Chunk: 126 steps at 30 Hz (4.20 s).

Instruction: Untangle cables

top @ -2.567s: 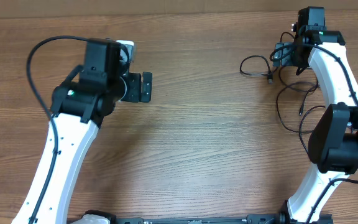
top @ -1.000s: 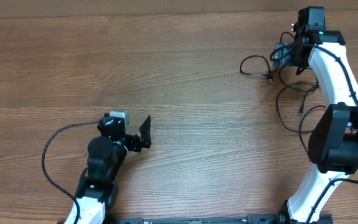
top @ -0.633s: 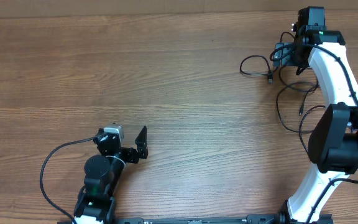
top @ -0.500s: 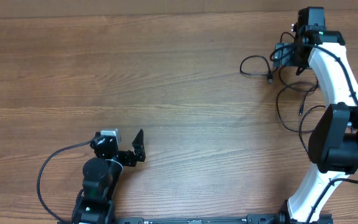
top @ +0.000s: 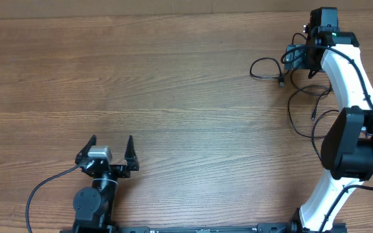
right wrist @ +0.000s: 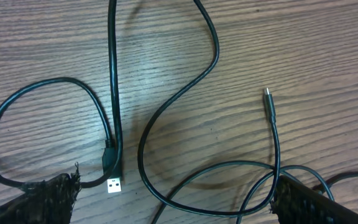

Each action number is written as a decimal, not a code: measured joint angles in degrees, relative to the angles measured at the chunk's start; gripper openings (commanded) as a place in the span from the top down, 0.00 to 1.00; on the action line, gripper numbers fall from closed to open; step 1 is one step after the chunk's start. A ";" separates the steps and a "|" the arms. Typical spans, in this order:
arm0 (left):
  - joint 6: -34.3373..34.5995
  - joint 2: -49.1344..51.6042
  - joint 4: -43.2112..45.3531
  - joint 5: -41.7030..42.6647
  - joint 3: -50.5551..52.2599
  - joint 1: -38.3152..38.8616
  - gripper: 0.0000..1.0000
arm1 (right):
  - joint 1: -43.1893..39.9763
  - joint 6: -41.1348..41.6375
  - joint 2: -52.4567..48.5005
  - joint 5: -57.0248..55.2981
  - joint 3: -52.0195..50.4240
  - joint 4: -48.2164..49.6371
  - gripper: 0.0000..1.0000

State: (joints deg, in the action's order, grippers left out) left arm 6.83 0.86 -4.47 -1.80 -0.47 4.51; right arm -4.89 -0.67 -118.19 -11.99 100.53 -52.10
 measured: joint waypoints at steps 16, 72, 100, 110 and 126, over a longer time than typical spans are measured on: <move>-2.84 0.00 0.09 -0.17 0.00 -3.50 0.00 | 0.00 0.04 -0.07 0.00 0.00 -0.02 0.00; -2.99 0.00 0.09 -0.17 0.00 -3.50 0.01 | 0.00 0.02 -0.04 0.02 0.00 -0.02 0.00; -2.99 0.00 0.09 -0.17 0.00 -3.50 0.01 | 0.00 0.02 35.23 0.02 -0.04 -0.20 0.00; -2.99 0.00 0.09 -0.17 0.00 -3.50 0.00 | 0.33 0.02 47.74 0.00 -1.84 0.02 0.00; -2.99 0.00 0.09 -0.17 0.00 -3.50 0.00 | 2.03 0.04 52.76 0.02 -26.29 -1.73 0.00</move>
State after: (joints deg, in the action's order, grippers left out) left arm 3.84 0.86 -4.38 -1.98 -0.47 1.02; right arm -2.85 -0.62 -65.43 -11.97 74.24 -53.82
